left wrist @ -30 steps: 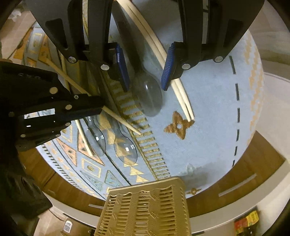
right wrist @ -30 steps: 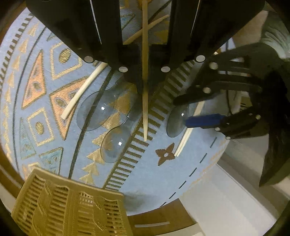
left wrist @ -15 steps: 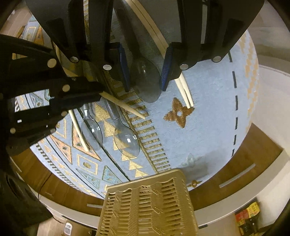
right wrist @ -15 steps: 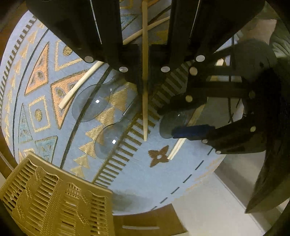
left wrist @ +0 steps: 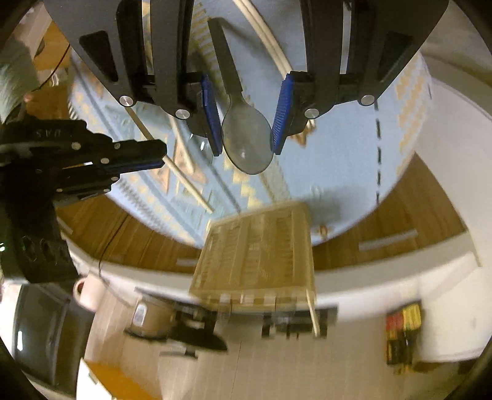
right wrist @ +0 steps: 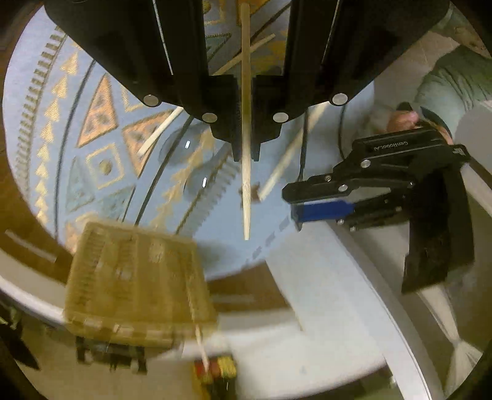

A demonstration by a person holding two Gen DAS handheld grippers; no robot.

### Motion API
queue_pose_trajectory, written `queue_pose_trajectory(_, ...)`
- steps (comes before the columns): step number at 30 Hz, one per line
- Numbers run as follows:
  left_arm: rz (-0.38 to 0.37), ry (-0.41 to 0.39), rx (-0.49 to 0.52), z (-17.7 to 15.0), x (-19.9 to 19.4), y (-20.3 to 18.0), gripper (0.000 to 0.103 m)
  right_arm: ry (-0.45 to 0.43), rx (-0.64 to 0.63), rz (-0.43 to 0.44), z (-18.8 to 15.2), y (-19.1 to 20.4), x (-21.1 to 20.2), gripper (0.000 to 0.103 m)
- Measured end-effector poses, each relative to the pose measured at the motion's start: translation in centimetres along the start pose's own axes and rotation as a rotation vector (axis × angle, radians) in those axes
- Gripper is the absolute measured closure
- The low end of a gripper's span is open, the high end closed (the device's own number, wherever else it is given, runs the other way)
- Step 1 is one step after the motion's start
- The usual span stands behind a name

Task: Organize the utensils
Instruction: 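Grasp a clear spoon by its handle with the left tool while the right tool lifts the chopstick, then carry the chopstick and clear spoon into the beige basket and open both tools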

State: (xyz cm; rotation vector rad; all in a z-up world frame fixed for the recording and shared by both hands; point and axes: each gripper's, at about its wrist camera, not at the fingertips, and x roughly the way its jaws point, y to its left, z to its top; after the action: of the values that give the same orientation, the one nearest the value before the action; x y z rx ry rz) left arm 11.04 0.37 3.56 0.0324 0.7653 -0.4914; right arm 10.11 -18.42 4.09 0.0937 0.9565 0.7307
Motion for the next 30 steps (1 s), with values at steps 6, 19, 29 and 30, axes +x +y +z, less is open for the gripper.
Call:
queue_pose_trajectory(6,-0.013,-0.146,0.025,4.1,-2.8,-1.3,0.072,-0.174,0.020,-0.094,2.8,-1.1,-4.3,0.099)
queue_pose_trajectory(19,0.056,-0.459,0.024,14.3,-4.2,-2.8,0.072,-0.625,0.145,-0.312,9.1,-5.9,-8.5,0.099)
queue_pose_trajectory(29,0.098,-0.637,-0.088,17.3,-1.3,-0.6,0.072,-0.921,0.234,-0.442,10.8,-9.5,-9.4,0.099)
queue_pose_trajectory(30,0.097,-0.643,-0.096,17.5,-1.0,-0.3,0.072,-0.928,0.229,-0.446,11.1,-9.4,-9.3,0.099)
